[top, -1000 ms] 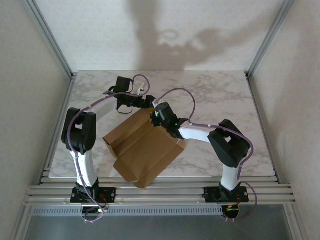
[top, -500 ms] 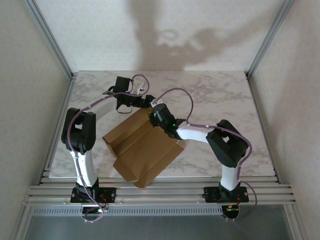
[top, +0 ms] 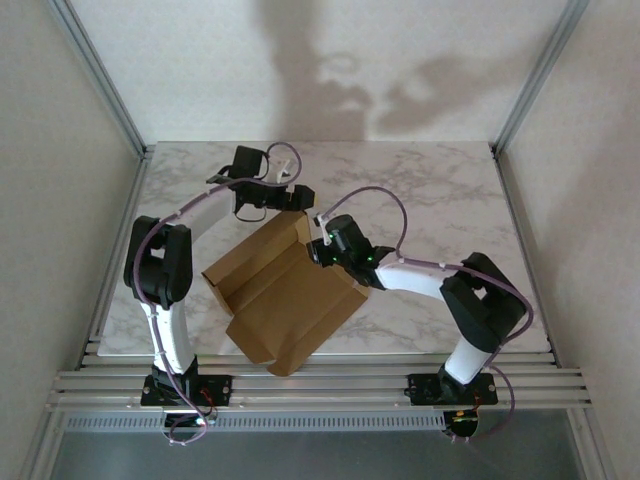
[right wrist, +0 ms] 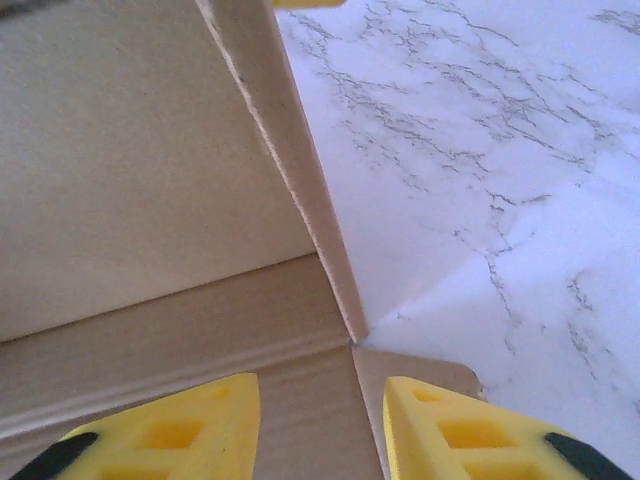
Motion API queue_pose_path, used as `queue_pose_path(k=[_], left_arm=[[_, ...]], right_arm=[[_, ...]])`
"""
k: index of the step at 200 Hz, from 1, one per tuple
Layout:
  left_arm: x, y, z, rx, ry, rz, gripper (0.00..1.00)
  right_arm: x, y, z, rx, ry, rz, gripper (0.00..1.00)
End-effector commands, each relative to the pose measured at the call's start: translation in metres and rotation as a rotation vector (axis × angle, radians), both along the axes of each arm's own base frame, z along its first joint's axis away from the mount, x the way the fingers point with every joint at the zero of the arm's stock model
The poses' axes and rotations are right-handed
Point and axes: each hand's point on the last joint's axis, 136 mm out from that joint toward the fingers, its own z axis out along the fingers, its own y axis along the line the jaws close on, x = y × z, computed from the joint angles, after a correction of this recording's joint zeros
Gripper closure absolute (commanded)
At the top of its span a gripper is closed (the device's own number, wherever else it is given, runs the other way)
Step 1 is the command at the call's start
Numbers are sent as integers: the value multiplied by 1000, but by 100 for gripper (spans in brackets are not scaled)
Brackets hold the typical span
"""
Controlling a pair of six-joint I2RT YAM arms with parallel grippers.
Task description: Fold the paper box
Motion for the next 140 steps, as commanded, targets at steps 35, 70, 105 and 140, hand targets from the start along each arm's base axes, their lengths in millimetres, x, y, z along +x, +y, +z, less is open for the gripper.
queue_pose_path(k=[35,70,105,140], left_arm=[[10,18,18,27,-19,94,1],[8,27,18,42,-6,172,1],[2,30,11,46,40,211,1],[-2,26,6,47,69,232,1]], right_arm=[[-13,-8,2,140,244,-74,90],[-7,-15,4,185,402,-282,100],[6,-7,11,306,480,-366,100],[22,-4,8,375,525,-428,100]])
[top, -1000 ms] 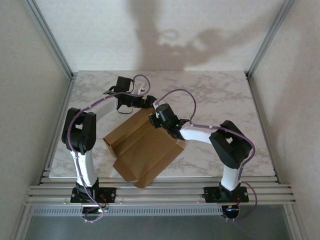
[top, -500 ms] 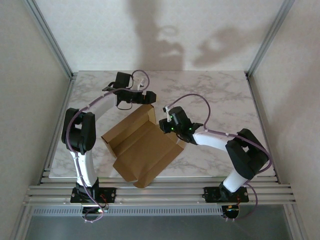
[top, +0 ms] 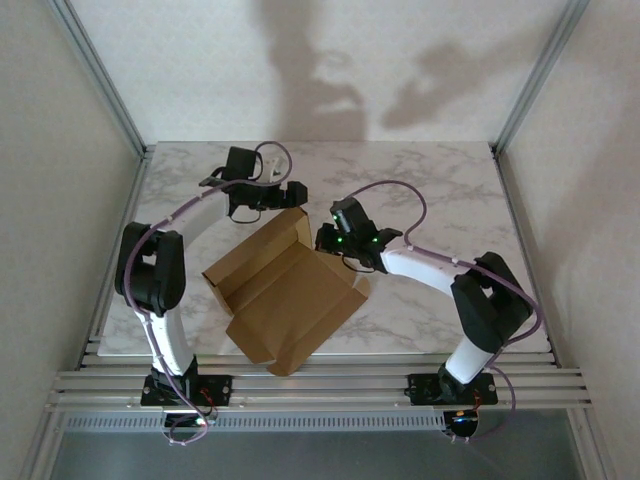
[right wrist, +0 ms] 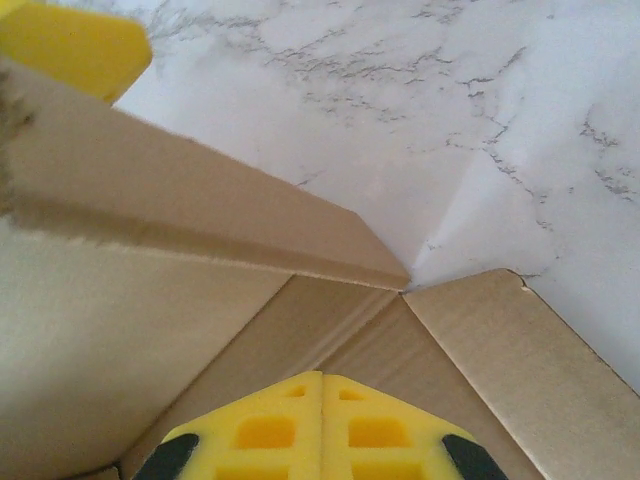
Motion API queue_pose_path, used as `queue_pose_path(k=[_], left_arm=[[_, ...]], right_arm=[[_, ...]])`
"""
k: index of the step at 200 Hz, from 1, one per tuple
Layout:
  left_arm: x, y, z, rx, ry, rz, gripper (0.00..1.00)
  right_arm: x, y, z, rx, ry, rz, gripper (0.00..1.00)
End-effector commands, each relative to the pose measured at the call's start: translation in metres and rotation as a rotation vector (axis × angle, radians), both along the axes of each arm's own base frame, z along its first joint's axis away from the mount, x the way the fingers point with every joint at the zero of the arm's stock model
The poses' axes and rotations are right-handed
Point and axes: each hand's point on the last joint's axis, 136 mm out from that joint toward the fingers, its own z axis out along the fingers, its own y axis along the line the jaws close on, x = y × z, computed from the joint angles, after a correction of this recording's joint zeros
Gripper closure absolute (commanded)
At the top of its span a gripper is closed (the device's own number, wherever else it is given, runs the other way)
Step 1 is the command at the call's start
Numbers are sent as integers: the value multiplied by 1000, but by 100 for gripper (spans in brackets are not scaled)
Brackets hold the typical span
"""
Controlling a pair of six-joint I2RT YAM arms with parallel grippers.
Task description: Fold the paper box
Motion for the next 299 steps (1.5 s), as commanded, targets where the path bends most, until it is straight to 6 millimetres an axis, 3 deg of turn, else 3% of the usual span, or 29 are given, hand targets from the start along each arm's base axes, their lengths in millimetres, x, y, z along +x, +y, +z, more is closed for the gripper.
queue_pose_path(k=[1,97,183,299], left_arm=[[-2,-1,8,-2,-3,37,1],[-6,-12,-3,-19,70,67,1],[-23,-34,-4,-57,97,19,1],[-23,-43,-3,-80,94,-6,1]], right_arm=[[12,2,-3,63,72,-88,100],[30,29,-10,165,141,-96,100],[48,30,-16,175,169,-199,100],[52,44,-17,169,155,-187,100]])
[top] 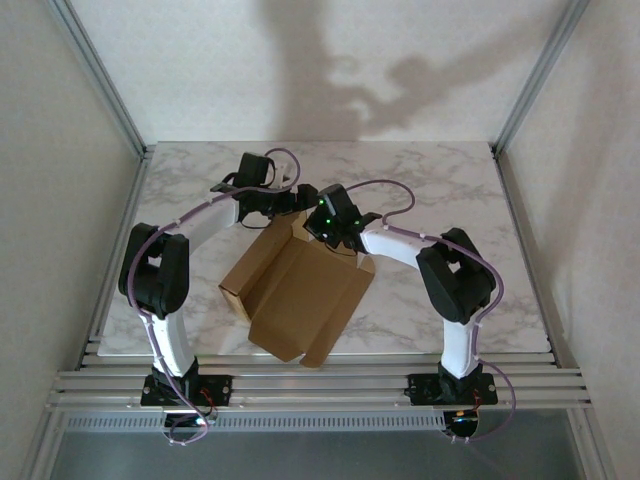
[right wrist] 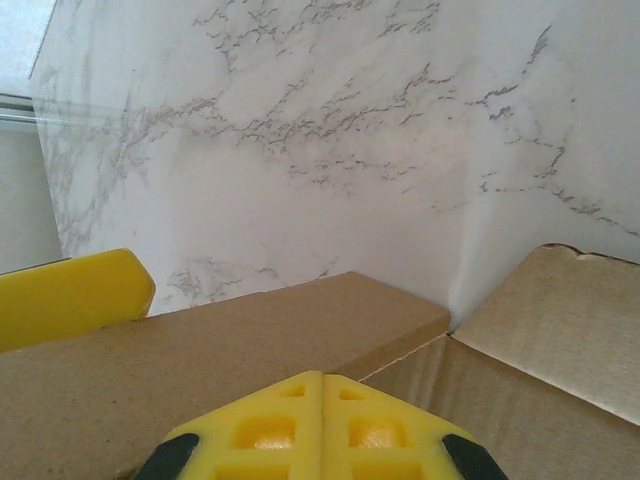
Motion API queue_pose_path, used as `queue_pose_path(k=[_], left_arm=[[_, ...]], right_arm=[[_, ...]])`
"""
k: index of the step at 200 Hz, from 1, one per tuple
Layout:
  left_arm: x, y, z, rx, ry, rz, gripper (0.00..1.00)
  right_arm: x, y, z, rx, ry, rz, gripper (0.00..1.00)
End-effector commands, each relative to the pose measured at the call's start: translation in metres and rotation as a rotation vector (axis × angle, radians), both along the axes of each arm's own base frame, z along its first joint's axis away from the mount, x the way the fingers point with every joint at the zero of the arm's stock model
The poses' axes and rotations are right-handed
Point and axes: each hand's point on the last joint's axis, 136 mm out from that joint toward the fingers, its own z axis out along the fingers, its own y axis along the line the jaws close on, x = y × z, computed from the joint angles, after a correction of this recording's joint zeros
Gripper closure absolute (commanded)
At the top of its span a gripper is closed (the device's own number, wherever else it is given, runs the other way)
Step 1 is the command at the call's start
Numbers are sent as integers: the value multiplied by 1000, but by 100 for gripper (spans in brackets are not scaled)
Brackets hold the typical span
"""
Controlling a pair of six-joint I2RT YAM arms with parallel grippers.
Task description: Fold the paper box
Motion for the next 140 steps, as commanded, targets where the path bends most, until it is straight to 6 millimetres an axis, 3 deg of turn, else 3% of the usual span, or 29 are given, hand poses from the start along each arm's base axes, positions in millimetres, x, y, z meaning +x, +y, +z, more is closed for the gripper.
queue_pose_path(k=[1,36,75,107,140], left_arm=[[-10,-11,-1,-10,10,-40,1],[4,16,-3,126,-32,40,1],[17,38,28,212,-120,95,1],[9,54,48,300,-158,102,1],[-17,70,62,366,-177,99,1]], right_arm=[[4,11,5,9,-26,18,100],[-3,-6,6,-49,-69,82,100],[-27,-25,24,-69,-181,276,86],[-57,-59,26,-104,-216,387,68],[-83,-107,16,-138,-189,448,53]])
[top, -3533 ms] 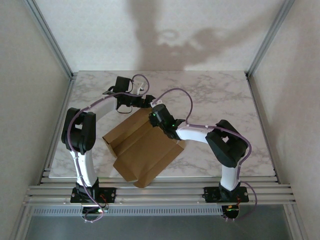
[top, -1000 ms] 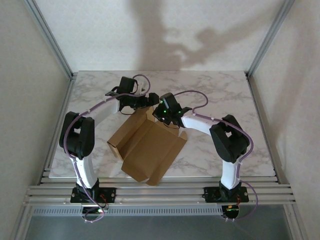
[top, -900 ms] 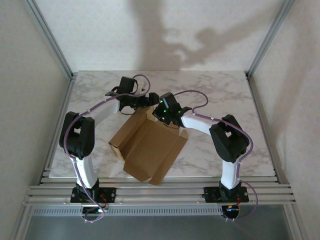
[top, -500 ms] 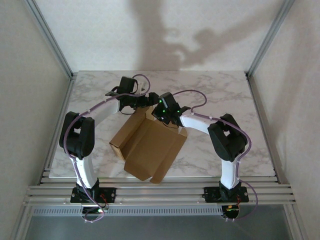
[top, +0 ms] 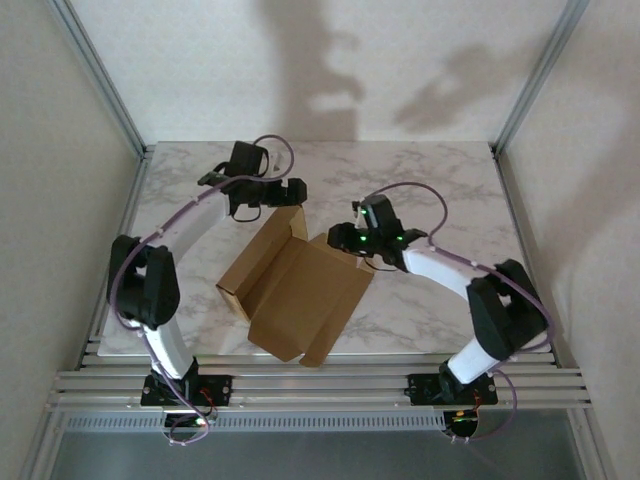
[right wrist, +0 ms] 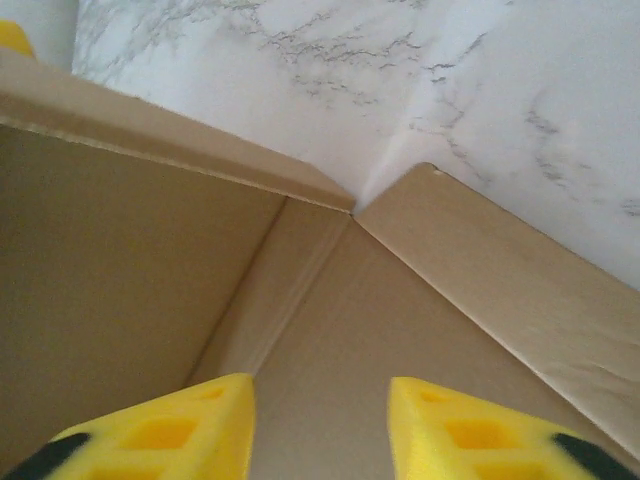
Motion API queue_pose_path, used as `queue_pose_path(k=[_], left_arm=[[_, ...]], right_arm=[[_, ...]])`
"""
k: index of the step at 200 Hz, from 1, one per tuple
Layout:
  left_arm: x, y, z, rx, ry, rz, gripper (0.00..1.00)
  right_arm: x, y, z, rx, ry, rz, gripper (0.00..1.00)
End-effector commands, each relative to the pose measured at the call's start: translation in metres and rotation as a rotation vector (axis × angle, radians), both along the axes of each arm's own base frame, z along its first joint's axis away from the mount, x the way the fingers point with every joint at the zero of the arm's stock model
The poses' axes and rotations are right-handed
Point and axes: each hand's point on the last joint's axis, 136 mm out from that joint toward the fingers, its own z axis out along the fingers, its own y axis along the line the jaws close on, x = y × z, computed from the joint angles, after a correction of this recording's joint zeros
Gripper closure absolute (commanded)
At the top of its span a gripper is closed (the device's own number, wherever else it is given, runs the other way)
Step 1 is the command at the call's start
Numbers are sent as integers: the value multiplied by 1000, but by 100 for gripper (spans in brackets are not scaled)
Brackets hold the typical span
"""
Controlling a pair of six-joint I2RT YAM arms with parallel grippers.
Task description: Fold the paper box
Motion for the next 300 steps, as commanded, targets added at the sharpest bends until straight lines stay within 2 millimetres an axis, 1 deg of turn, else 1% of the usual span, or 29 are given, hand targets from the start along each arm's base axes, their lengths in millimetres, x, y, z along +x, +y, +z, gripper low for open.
queue_pose_path(k=[1,10,22,45,67,88,112,120,139,162,196,223,253,300], left_arm=[[-22,21,24,85,-39,2,1],[-33,22,25,93,-35,-12,1],[-48,22,24,110,-29,-37,1],[-77,24,15,160,-6,-91,1],[-97,32,6,235,15,-119,1],[-108,36,5,268,13,-134,1],[-115,30,6,260,5,-164,1],[-116,27,5,260,2,-176,1],[-117,22,0,266,3,-194,1],[-114,23,-5,288,13,-184,1],[-110,29,-5,315,-2,-143,1],[-111,29,-5,310,-4,-137,1],[-112,29,-11,313,12,-140,1],[-112,25,-17,297,33,-146,1]], right_arm=[[-25,-31,-11,-61,8,108,52],[-30,-44,-14,-86,11,111,49],[-37,-56,-18,-102,20,133,46],[-42,-72,-31,-164,33,179,46],[-36,-86,-48,-244,49,189,46],[-30,-89,-63,-277,73,205,46],[-24,-96,-79,-337,96,191,46],[-22,-97,-80,-340,103,185,46],[-19,-93,-81,-322,101,195,45],[-20,-89,-85,-313,125,209,45],[-17,-85,-85,-292,119,218,46],[-12,-83,-86,-297,118,225,46],[-8,-80,-84,-295,108,238,46],[-8,-75,-82,-281,115,267,52]])
